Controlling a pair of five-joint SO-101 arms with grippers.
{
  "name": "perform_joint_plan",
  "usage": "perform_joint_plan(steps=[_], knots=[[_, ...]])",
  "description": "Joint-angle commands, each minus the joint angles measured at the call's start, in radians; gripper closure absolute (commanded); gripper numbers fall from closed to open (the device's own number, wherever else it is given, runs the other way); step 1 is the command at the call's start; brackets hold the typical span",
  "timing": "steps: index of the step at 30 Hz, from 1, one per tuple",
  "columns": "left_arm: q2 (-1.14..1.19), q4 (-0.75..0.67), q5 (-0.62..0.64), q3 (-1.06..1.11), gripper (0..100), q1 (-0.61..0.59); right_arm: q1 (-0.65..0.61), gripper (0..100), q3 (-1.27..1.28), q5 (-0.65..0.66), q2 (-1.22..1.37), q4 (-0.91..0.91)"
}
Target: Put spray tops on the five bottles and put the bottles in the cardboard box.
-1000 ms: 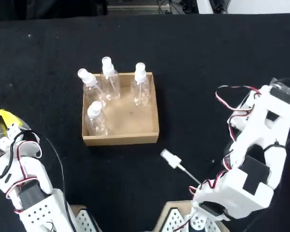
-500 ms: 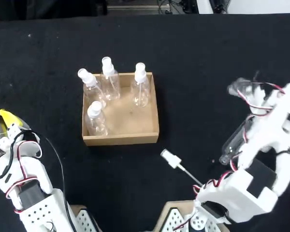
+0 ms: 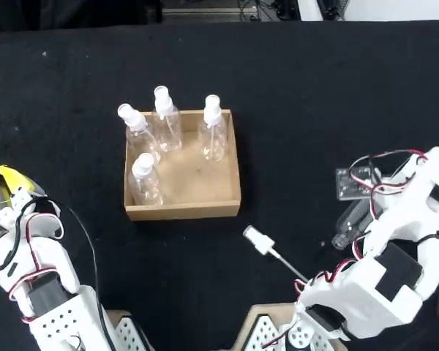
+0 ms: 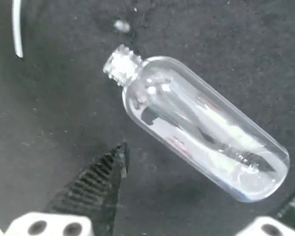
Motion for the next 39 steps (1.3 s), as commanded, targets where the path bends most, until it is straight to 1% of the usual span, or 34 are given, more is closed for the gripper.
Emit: perform_joint_plan(steps=[1,6,7,8,10,13,15,17,18,20,22,23,24,25,28,30,35,39], knots=[[-0.012,-0.006,0.005,0.021,97,-0.001,-0.058,53.7,0.054,0.014,-0.010,-0.103],[-0.012,-0.006,0.002,0.021,97,-0.001,-0.089,53.8,0.176,0.014,-0.010,-0.241],[-0.012,-0.006,0.003,0.021,97,-0.001,-0.089,55.2,0.193,0.014,-0.010,-0.264],[-0.012,-0.006,0.003,0.021,97,-0.001,-0.084,57.8,0.208,0.014,-0.010,-0.284],[-0.012,-0.006,0.003,0.021,97,-0.001,-0.075,66.6,0.226,0.006,-0.010,-0.304],[-0.012,-0.006,0.005,0.019,97,-0.001,-0.064,82.5,0.246,-0.124,-0.010,-0.310],[-0.012,-0.006,0.005,0.016,97,-0.001,-0.060,89.2,0.246,-0.259,-0.010,-0.310],[-0.012,-0.006,0.005,0.016,97,-0.001,-0.060,91.7,0.243,-0.456,-0.010,-0.316],[-0.012,-0.006,0.005,0.016,97,-0.001,-0.061,91.7,0.239,-0.580,-0.010,-0.321],[-0.012,-0.006,0.005,0.016,97,-0.001,-0.057,90.3,0.225,-0.875,-0.010,-0.342],[-0.012,-0.006,0.005,0.015,97,-0.001,-0.032,86.6,0.213,-1.148,-0.001,-0.364],[-0.012,-0.006,0.005,0.015,97,-0.001,-0.018,83.6,0.213,-1.241,0.002,-0.364],[-0.012,-0.006,0.005,0.015,97,-0.001,-0.009,80.1,0.213,-1.292,0.008,-0.361],[-0.012,-0.006,0.005,0.015,97,-0.001,-0.003,76.0,0.211,-1.301,0.013,-0.353],[-0.012,-0.006,0.005,0.018,97,-0.001,0.000,65.6,0.209,-1.272,0.025,-0.328],[-0.012,-0.006,0.005,0.018,97,-0.001,-0.005,62.3,0.203,-1.255,0.022,-0.298],[-0.012,-0.006,0.005,0.016,97,-0.001,-0.020,63.9,0.142,-1.243,0.016,-0.244],[-0.012,-0.006,0.005,0.016,97,-0.001,-0.041,63.9,0.128,-1.227,0.019,-0.236]])
